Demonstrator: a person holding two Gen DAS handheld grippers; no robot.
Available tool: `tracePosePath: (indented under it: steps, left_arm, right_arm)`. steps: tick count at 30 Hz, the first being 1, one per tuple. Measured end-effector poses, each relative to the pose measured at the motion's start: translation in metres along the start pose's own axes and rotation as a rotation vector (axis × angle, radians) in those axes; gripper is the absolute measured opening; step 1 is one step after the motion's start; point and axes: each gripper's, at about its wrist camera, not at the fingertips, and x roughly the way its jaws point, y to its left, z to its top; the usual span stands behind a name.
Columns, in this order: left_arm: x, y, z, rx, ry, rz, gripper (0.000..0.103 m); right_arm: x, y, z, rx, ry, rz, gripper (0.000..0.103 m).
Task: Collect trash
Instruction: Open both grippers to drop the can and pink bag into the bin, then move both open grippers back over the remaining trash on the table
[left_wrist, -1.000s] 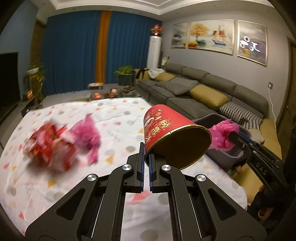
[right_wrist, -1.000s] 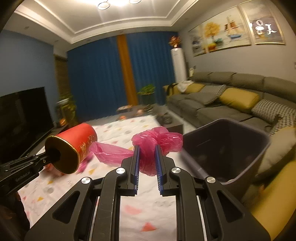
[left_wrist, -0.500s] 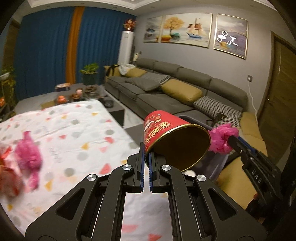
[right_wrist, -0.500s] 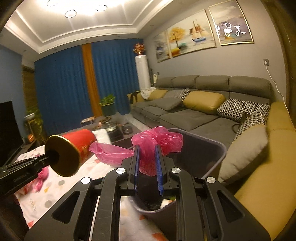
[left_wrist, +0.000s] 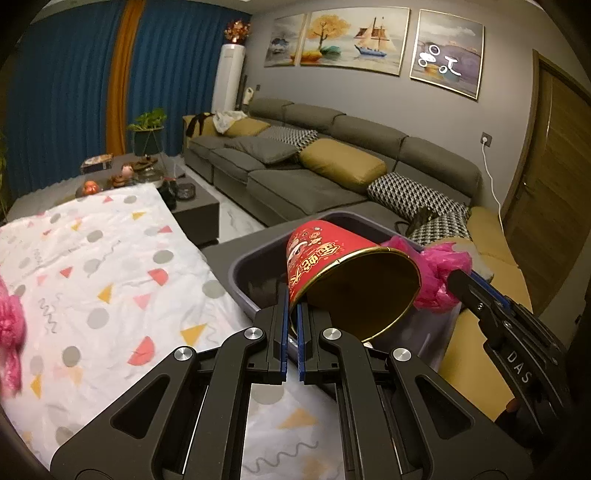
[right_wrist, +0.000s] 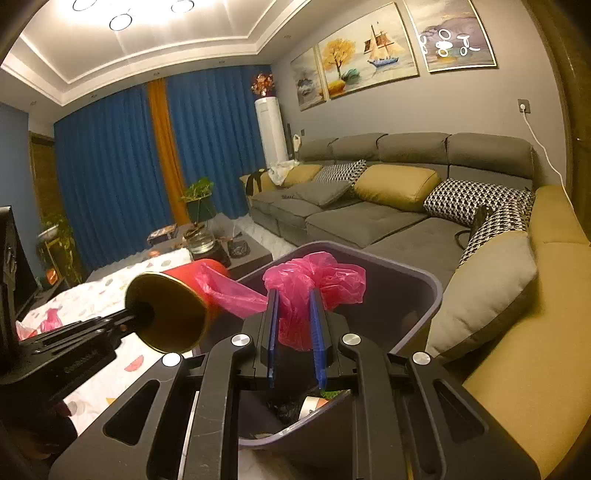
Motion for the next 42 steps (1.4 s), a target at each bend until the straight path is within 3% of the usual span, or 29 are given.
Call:
tracePosePath:
  steps: [17, 20, 23, 25, 29, 31, 33, 39, 42]
  left_arm:
    - [0.030, 0.001, -0.008, -0.009, 0.078, -0.069, 0.003]
    - [0.031, 0.003, -0.010, -0.011, 0.083, -0.076, 0.008]
    - [0.031, 0.005, -0.012, -0.036, 0.086, -0.098, 0.025]
    - [0.029, 0.005, -0.013, -0.038, 0.074, -0.087, 0.043]
    - [0.020, 0.012, -0.015, -0.069, 0.048, -0.058, 0.063]
    - [0.012, 0.016, -0.016, -0.077, 0.027, -0.032, 0.078]
    - [0.002, 0.020, -0.018, -0.086, 0.006, 0.003, 0.086]
    - [-0.036, 0.044, -0.030, -0.113, -0.029, 0.141, 0.096]
    - [-0.058, 0.059, -0.038, -0.130, -0.044, 0.222, 0.096]
  right_arm:
    - [0.019, -0.001, -0.001, -0.005, 0.067, 0.017, 0.019]
    - [0.020, -0.004, -0.002, -0.001, 0.072, 0.020, 0.022]
    - [0.024, -0.005, -0.002, 0.002, 0.081, 0.022, 0.025]
    - [0.024, -0.007, -0.003, 0.005, 0.082, 0.020, 0.030]
    - [0.018, -0.007, -0.002, 0.013, 0.075, 0.015, 0.033]
    - [0.013, -0.006, -0.002, 0.011, 0.065, 0.016, 0.040]
    - [0.006, -0.002, -0.002, 0.003, 0.045, 0.010, 0.052]
    - [-0.015, 0.009, -0.005, -0.024, -0.001, -0.001, 0.074]
    - [-0.025, 0.016, -0.008, -0.029, -0.013, 0.003, 0.077]
